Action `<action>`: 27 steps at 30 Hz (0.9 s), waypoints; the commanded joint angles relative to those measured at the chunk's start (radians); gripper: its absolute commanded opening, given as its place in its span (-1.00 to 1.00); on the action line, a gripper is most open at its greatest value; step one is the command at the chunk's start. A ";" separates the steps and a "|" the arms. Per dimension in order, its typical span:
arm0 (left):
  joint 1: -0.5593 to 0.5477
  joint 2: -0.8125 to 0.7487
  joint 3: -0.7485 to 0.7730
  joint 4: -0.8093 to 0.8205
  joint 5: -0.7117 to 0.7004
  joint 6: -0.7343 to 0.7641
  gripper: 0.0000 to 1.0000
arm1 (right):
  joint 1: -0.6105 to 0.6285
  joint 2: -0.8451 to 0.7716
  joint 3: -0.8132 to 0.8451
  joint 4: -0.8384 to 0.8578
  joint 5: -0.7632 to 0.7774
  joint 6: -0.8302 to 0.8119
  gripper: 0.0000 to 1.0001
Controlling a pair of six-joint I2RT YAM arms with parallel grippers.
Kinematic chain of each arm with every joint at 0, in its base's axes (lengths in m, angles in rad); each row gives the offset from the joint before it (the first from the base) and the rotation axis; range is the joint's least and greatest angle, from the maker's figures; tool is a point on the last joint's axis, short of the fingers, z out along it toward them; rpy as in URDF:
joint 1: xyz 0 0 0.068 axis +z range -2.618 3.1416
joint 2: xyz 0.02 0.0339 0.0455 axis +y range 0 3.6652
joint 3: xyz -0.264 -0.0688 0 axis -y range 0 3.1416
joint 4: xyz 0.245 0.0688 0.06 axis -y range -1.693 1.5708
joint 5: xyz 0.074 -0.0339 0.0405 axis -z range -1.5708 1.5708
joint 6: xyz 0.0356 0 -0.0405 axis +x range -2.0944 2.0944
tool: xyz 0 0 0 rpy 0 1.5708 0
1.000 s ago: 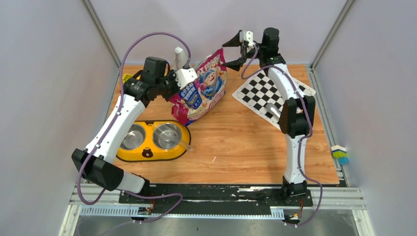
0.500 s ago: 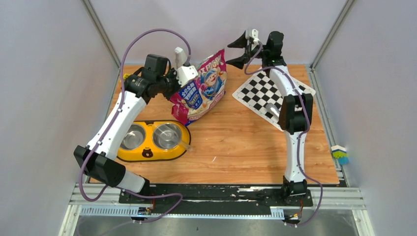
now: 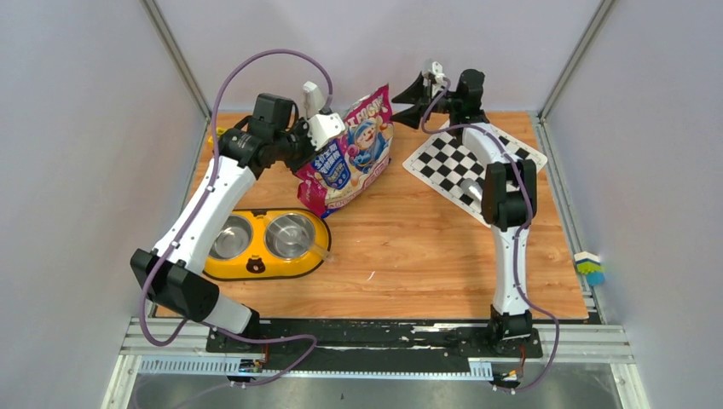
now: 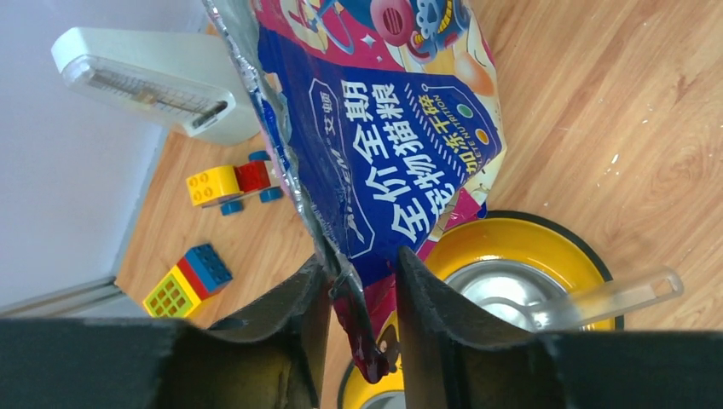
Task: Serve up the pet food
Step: Move the pet food bag to the center of the board.
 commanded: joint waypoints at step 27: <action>0.214 -0.304 -0.325 0.292 -0.101 -0.144 1.00 | 0.122 -0.453 -0.397 -0.424 0.318 -0.274 -1.00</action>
